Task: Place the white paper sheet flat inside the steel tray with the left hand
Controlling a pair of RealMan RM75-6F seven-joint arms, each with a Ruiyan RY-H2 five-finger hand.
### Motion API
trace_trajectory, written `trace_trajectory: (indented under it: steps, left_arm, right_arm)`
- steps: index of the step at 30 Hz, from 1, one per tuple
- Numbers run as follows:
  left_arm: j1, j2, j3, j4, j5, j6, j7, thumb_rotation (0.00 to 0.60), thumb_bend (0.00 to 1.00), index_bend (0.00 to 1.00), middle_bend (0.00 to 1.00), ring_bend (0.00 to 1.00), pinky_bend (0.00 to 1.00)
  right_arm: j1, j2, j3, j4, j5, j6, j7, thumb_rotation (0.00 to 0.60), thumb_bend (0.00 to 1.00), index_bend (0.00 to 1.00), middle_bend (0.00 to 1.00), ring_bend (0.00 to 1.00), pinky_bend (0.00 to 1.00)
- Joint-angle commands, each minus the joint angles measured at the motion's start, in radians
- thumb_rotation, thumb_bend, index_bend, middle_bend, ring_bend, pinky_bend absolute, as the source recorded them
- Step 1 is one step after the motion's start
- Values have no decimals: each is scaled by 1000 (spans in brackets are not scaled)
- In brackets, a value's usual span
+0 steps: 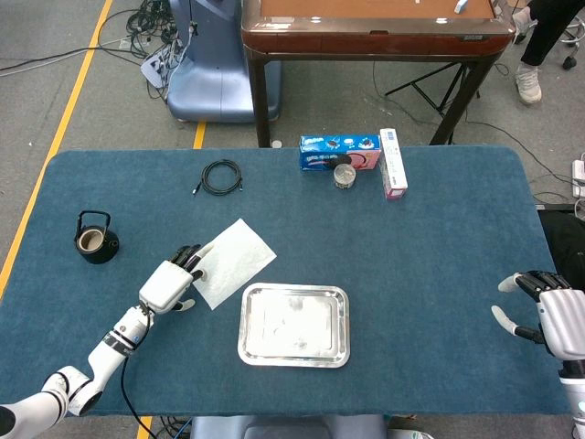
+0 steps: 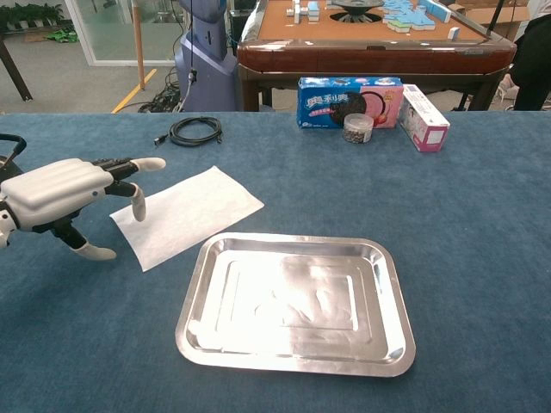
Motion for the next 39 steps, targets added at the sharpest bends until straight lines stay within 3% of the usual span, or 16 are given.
trace_trajectory:
  steps: [1, 39]
  left_arm:
    - [-4, -3, 0, -1, -1, -2, 2, 600, 130, 436, 0, 0, 84]
    - [-29, -80, -1, 83, -24, -8, -79, 600, 131, 492, 0, 0, 98]
  right_arm:
    - [0, 0, 0, 0, 1, 0, 1, 600, 261, 479, 496, 361, 322]
    - [0, 6, 4, 2, 6, 0, 18, 600, 261, 479, 496, 361, 322]
